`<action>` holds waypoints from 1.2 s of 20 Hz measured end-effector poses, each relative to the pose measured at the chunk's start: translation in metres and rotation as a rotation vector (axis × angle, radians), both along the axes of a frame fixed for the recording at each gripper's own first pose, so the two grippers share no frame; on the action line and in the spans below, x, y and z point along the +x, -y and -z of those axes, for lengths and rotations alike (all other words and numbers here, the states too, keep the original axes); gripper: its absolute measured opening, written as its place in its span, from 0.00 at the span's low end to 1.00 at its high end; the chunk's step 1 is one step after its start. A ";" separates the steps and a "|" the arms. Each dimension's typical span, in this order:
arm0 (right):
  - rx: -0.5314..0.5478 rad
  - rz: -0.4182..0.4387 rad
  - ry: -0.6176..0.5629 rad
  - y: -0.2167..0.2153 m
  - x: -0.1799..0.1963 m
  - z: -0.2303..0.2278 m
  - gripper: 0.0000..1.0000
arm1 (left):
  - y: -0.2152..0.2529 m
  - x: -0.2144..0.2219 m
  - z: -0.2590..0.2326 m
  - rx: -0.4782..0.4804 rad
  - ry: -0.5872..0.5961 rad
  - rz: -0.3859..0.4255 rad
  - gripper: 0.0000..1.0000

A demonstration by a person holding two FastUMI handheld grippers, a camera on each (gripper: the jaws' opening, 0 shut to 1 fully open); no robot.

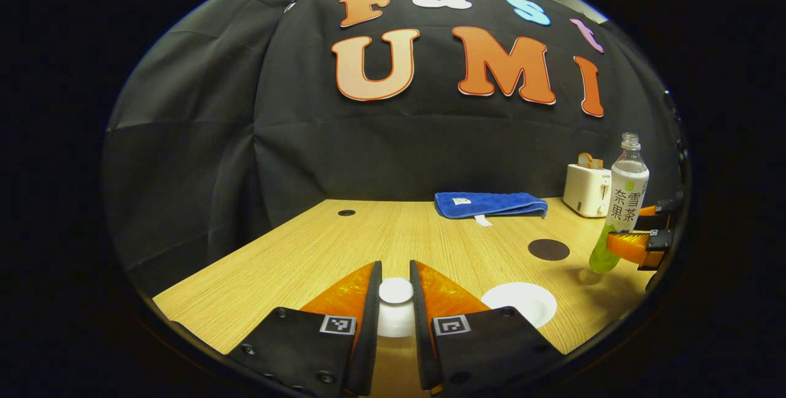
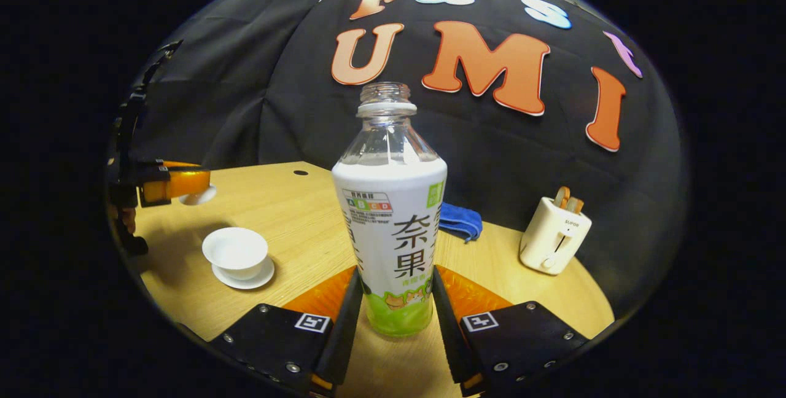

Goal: Open the teacup lid with one hand, grasp the water bottle and pour water into the teacup with the other hand; after pouring, place the water bottle on the coaster and then close the teacup lid.

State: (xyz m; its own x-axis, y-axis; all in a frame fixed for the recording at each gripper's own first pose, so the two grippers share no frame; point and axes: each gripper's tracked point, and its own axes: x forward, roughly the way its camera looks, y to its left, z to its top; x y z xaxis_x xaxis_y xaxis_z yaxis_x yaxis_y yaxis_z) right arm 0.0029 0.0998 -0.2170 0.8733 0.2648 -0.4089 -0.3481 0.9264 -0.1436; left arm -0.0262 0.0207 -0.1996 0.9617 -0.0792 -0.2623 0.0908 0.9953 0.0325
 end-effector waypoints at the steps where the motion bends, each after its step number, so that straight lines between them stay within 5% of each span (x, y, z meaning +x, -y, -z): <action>1: -0.046 -0.002 0.009 0.004 0.002 0.001 0.64 | -0.004 0.000 -0.001 -0.002 0.002 -0.006 0.32; 6: -0.273 -0.006 0.087 0.025 0.014 -0.014 0.64 | -0.013 -0.005 0.006 -0.004 -0.016 0.001 0.32; 12: -0.435 0.014 0.212 0.024 0.021 -0.030 0.64 | -0.017 -0.006 0.010 -0.010 -0.018 0.010 0.32; 24: -0.668 -0.104 0.305 -0.003 0.017 -0.023 0.64 | -0.029 -0.009 0.019 -0.010 -0.031 0.007 0.30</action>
